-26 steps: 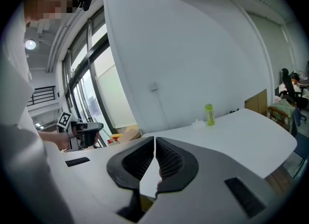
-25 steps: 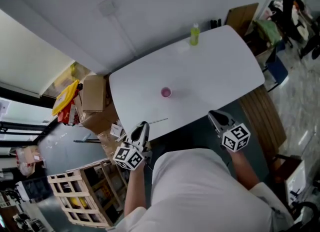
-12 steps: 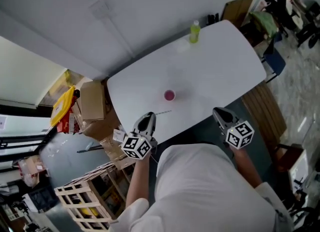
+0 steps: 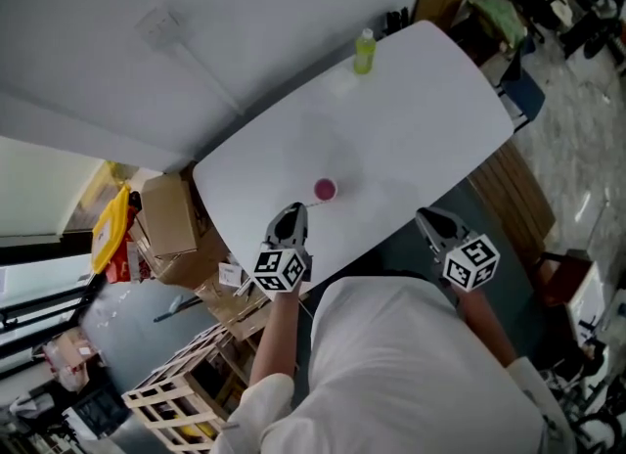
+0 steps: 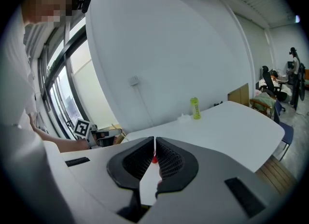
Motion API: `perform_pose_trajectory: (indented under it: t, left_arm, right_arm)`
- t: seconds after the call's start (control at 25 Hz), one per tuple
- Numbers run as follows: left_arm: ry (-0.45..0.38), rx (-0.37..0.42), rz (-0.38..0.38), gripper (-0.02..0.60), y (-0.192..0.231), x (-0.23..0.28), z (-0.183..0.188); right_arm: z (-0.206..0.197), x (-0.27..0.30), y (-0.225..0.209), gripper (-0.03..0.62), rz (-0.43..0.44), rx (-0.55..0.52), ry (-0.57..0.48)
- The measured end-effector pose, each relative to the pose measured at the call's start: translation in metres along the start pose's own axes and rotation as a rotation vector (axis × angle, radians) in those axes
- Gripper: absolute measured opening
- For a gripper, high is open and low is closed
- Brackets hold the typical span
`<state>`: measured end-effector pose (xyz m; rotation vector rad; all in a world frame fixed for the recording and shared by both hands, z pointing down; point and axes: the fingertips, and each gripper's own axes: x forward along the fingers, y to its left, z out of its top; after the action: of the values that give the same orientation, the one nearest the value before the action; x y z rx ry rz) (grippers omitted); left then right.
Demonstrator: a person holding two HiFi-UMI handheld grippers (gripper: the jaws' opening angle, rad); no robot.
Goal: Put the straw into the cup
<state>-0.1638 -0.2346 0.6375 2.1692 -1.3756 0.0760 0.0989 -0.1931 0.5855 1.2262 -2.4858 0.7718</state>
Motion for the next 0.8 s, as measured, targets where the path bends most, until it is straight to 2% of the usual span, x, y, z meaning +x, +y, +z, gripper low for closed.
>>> perform_pose_trajectory:
  t: [0.2,0.52,0.8]
  left_arm:
    - [0.038,0.005,0.036,0.025,0.022,0.027,-0.014]
    - [0.135,0.018,0.054,0.025,0.04,0.061,-0.05]
    - [0.192,0.005,0.039,0.026,0.048,0.075,-0.07]
  right_arm:
    - [-0.001,0.011,0.004,0.037,-0.017,0.012,0.005]
    - [-0.011,0.009,0.001,0.037,-0.074,0.046,0.025]
    - [-0.02,0.001,-0.006,0.037,-0.134,0.081,0.037]
